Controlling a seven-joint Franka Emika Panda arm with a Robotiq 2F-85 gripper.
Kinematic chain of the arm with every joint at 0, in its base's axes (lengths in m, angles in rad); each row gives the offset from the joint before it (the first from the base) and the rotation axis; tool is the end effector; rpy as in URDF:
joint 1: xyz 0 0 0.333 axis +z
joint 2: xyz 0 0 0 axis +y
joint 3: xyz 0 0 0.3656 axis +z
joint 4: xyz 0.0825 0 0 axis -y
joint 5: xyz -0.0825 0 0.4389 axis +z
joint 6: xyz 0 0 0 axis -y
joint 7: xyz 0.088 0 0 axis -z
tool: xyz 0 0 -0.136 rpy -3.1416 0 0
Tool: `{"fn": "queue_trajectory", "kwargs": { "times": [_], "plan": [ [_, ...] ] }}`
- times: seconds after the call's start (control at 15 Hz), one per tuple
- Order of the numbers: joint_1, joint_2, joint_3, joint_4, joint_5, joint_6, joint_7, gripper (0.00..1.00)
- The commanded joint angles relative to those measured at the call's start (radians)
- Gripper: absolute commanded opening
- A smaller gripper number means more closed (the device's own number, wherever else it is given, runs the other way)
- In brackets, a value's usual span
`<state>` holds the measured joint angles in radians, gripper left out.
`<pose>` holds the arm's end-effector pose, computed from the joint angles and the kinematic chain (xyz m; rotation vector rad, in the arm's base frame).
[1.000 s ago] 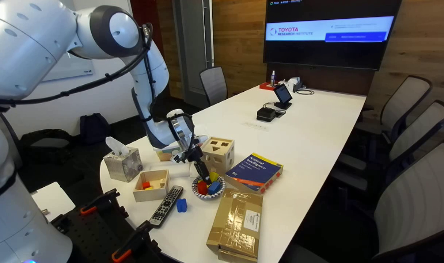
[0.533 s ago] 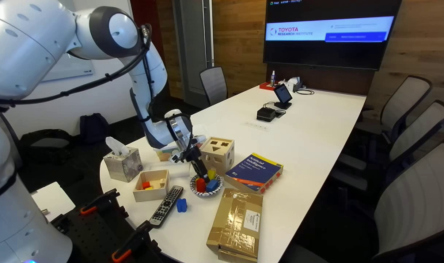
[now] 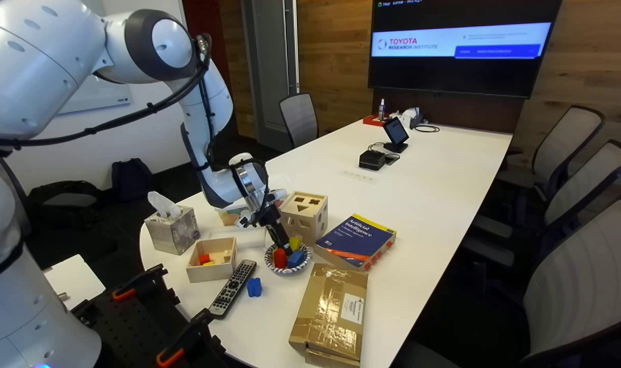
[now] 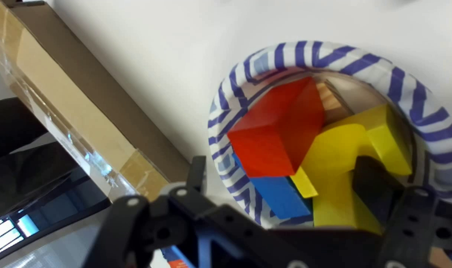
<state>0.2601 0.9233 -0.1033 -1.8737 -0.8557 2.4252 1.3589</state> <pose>0.6061 0.0715 -0.0492 2.4703 -0.5100 0.1169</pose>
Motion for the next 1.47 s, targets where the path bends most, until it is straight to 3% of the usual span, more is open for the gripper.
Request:
{"fn": "queue_trajectory", "kwargs": {
  "times": [0.0, 1.27, 1.33, 1.4],
  "plan": [
    [0.009, 0.002, -0.008, 0.002, 0.011, 0.003, -0.007, 1.0],
    [0.012, 0.007, -0.011, 0.007, 0.009, -0.001, -0.006, 1.0],
    [0.011, 0.009, -0.01, 0.01, 0.011, -0.002, -0.007, 0.98],
    [0.01, 0.01, -0.009, 0.012, 0.013, -0.003, -0.009, 0.84]
  ]
}}
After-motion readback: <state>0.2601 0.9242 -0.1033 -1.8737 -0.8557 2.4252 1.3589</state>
